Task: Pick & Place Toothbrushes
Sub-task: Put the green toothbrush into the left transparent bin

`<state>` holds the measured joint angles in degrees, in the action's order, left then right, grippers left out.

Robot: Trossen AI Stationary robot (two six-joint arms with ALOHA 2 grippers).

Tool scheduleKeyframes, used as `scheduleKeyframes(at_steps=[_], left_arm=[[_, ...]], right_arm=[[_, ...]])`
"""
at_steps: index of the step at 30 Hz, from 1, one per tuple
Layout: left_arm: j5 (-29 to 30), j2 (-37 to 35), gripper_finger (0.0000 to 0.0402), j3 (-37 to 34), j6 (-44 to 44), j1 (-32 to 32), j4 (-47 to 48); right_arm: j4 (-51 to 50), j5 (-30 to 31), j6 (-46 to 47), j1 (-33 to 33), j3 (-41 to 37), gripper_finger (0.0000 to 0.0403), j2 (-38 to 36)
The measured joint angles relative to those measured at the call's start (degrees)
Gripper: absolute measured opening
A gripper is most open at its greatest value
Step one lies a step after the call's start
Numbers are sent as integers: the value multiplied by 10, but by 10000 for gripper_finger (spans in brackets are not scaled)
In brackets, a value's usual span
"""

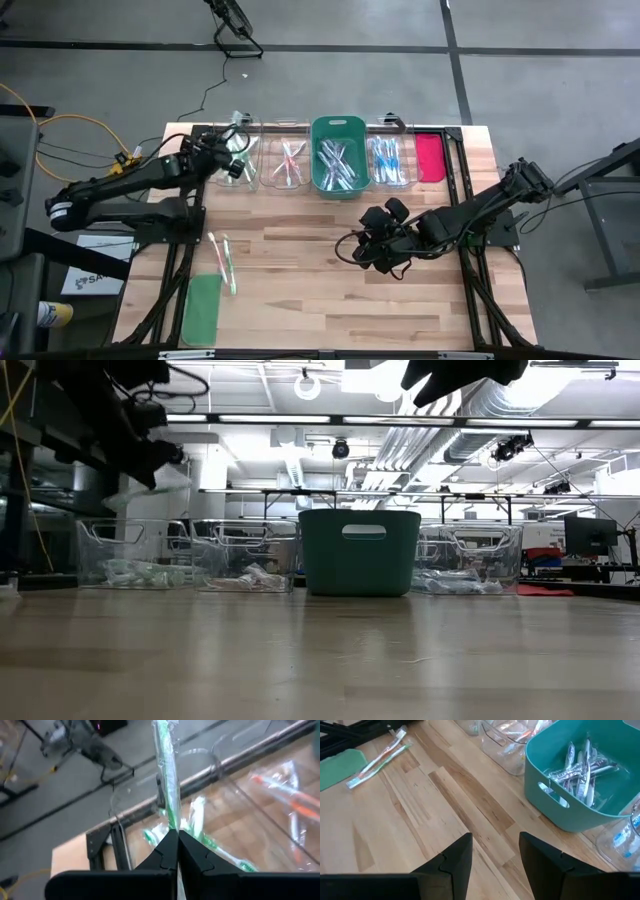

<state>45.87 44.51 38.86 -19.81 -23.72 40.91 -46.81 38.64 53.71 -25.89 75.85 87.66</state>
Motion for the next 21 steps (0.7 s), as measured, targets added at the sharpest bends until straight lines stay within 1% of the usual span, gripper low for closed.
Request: scheduleKeyframes(at_steps=[2,7,13,17,21], left_arm=[[-17,19,0,-5,1,-21,-11],[-34,51,0,-11,-26,-58,-28],[-61,60,8,-11,-25,-68,-35],[-61,60,37,-11,15,-66,-34],[-73,60,83,-11,14,-66,-31]], right_arm=[[0,0,0,0,0,155,0],[0,0,0,0,0,155,0],[-1,-1,0,0,0,155,0],[-1,-2,0,0,0,155,0],[-1,-2,0,0,0,155,0]])
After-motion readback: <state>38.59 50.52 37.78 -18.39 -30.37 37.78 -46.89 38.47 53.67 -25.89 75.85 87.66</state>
